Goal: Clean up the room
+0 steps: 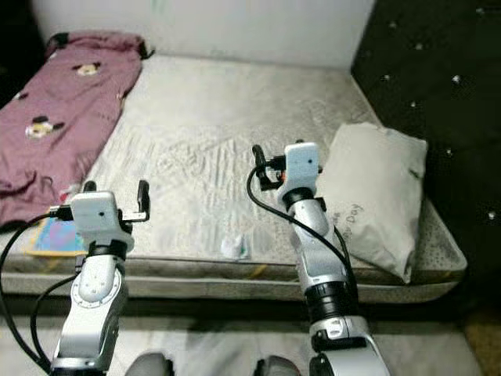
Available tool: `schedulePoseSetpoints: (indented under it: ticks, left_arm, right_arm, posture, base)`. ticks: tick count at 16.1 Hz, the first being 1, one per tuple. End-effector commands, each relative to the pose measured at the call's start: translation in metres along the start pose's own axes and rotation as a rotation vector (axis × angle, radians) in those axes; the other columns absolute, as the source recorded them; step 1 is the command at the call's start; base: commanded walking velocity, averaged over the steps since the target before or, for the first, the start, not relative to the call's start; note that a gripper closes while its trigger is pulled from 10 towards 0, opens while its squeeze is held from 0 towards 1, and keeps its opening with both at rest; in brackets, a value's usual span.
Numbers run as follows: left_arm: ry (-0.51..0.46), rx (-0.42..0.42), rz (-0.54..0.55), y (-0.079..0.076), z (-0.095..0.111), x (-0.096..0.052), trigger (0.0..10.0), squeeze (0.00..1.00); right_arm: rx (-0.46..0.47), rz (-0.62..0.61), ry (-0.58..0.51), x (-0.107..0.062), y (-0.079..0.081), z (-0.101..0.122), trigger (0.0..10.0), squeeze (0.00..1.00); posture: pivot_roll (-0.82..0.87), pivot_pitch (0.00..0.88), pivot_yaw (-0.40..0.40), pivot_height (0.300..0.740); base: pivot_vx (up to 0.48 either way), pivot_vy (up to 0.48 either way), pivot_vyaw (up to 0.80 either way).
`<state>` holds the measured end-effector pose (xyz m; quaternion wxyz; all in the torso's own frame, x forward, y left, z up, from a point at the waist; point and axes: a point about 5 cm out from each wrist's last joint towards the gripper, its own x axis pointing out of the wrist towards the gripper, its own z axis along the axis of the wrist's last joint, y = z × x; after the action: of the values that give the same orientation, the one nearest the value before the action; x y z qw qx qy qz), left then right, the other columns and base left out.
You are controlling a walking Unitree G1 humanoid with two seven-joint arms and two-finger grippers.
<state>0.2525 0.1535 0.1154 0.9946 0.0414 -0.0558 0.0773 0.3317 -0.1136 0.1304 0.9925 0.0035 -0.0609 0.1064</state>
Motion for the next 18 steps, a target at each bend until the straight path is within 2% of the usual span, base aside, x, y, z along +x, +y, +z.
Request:
schedulePoseSetpoints:
  ticks: [1, 10, 18]
  left_arm:
    - [-0.006, 0.012, 0.009, 0.0051, 0.0009, -0.0004, 10.0, 0.0]
    - [-0.018, -0.008, -0.01, 0.0053, 0.0025, -0.0011, 10.0, 0.0]
    - [-0.019, -0.011, -0.021, 0.0038, 0.0026, -0.0017, 10.0, 0.0]
  right_arm:
    - [0.001, 0.014, -0.012, 0.003, 0.0055, 0.0037, 10.0, 0.0]
    - [0.0, 0.017, -0.008, 0.0028, 0.0066, 0.0029, 10.0, 0.0]
    - [-0.005, 0.015, -0.01, 0.0029, 0.0058, 0.0033, 10.0, 0.0]
  posture:
    - [0.02, 0.016, -0.094, 0.74]
    - [0.02, 0.017, -0.09, 0.74]
    - [0.02, 0.015, -0.094, 0.74]
  base:
    - [0.0, 0.0, 0.0]
    - [0.0, 0.0, 0.0]
    - [0.262, 0.0, 0.0]
